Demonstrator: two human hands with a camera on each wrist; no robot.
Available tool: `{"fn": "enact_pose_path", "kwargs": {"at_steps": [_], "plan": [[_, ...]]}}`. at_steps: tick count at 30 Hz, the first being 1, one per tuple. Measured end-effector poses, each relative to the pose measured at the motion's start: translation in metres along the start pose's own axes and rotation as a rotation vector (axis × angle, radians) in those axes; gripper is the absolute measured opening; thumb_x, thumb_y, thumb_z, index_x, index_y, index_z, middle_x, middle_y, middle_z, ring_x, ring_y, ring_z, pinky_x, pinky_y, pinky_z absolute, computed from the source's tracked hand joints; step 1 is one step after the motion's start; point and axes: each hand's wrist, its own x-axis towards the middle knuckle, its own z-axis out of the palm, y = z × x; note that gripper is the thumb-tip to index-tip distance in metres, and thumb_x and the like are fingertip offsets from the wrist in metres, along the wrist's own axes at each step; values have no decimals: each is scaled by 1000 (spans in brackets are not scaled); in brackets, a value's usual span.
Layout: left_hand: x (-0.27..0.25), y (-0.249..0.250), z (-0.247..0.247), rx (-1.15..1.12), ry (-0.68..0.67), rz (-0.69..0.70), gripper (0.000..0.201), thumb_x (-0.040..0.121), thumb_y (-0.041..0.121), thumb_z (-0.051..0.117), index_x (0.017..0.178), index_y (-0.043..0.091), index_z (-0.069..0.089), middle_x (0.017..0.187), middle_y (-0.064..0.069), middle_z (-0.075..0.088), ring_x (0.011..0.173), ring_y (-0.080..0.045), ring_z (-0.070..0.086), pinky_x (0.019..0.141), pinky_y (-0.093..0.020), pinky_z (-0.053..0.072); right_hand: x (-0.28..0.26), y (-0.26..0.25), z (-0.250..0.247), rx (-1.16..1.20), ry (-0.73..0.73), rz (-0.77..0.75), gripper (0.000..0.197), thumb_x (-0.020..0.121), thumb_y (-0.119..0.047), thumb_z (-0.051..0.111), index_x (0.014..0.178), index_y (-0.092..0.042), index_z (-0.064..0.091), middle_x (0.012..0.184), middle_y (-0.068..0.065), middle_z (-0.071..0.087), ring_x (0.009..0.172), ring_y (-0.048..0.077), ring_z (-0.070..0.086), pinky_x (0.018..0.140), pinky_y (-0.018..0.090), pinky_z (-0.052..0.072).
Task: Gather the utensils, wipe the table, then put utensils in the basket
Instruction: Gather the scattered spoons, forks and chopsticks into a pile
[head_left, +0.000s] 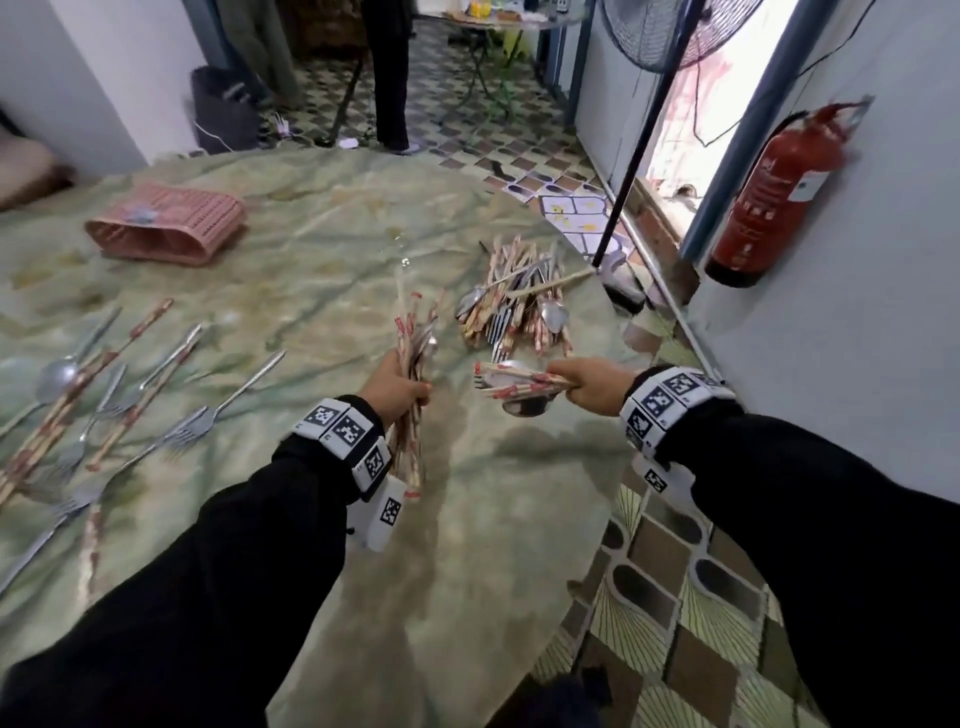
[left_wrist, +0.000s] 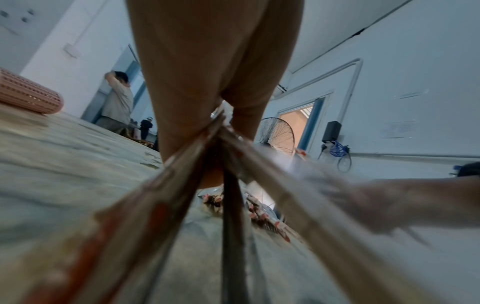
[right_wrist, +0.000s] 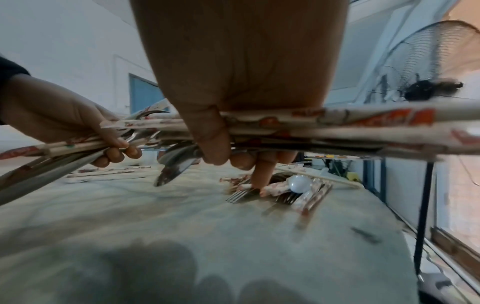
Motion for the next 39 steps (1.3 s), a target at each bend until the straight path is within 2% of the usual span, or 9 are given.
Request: {"fn": "enact_pose_path", "kwargs": {"at_steps": [3, 6, 10, 17, 25, 30, 34, 36, 39], "plan": [[13, 5, 13, 19, 80, 19, 58, 57, 2, 65, 112, 8, 46, 100, -24, 56, 89, -28, 54, 91, -54, 46, 16, 26, -20, -156, 24, -100, 44, 87, -2, 43, 126, -19, 53, 118, 9, 62, 107, 29, 57, 91, 35, 45], [25, 3, 21, 21, 121, 12, 57, 56, 4, 65, 110, 10, 46, 97, -22, 56, 90, -29, 54, 92, -56, 47, 33, 43, -38, -286, 39, -202, 42, 88, -5, 43, 124, -23, 54, 116, 8, 63, 106, 27, 57, 90, 32, 40], [24, 18, 29, 7, 150, -21, 52, 76, -14, 57, 122, 4, 42, 88, -9, 54, 88, -28, 53, 88, -46, 47, 58, 54, -56, -390, 37, -282, 38, 89, -8, 43, 122, -23, 53, 118, 6, 60, 112, 24, 53, 101, 35, 28], [58, 31, 21, -21, 206, -3, 49, 78, -17, 54, 120, 4, 41, 80, -8, 50, 69, -20, 51, 61, -29, 45, 117, 56, -80, -543, 14, -409, 46, 87, -9, 45, 131, -25, 46, 121, 6, 56, 115, 24, 48, 100, 35, 29], [88, 46, 10, -6, 226, 25, 39, 82, -17, 52, 110, 8, 41, 75, -5, 52, 65, -17, 51, 62, -26, 45, 170, 55, -98, -564, 27, -506, 47, 87, -5, 44, 130, -23, 48, 117, 8, 54, 114, 26, 47, 100, 35, 29], [100, 52, 9, -20, 280, 0, 30, 82, -18, 49, 75, 11, 48, 71, -4, 52, 61, -14, 51, 57, -19, 45, 206, 59, -93, -531, 5, -628, 42, 91, -10, 46, 130, -26, 50, 120, 9, 51, 112, 26, 45, 97, 35, 32], [106, 58, 10, -137, 298, -56, 29, 85, -18, 44, 78, 10, 50, 71, -5, 48, 56, -10, 49, 53, -16, 44, 222, 66, -86, -694, -61, -693, 42, 93, -38, 45, 135, -33, 42, 130, 7, 41, 122, 27, 40, 105, 38, 32], [110, 60, 9, -183, 295, -90, 29, 86, -16, 41, 83, 11, 52, 72, -5, 47, 59, -13, 44, 54, -19, 41, 224, 66, -85, -730, -58, -735, 43, 93, -31, 48, 136, -32, 41, 135, 8, 37, 125, 27, 37, 106, 40, 32], [114, 67, 10, -258, 300, -105, 29, 85, -15, 36, 86, 10, 52, 68, -4, 43, 52, -10, 41, 43, -12, 38, 225, 64, -86, -637, -54, -789, 41, 93, -21, 50, 133, -26, 47, 128, 12, 43, 117, 27, 46, 97, 38, 40]]}}
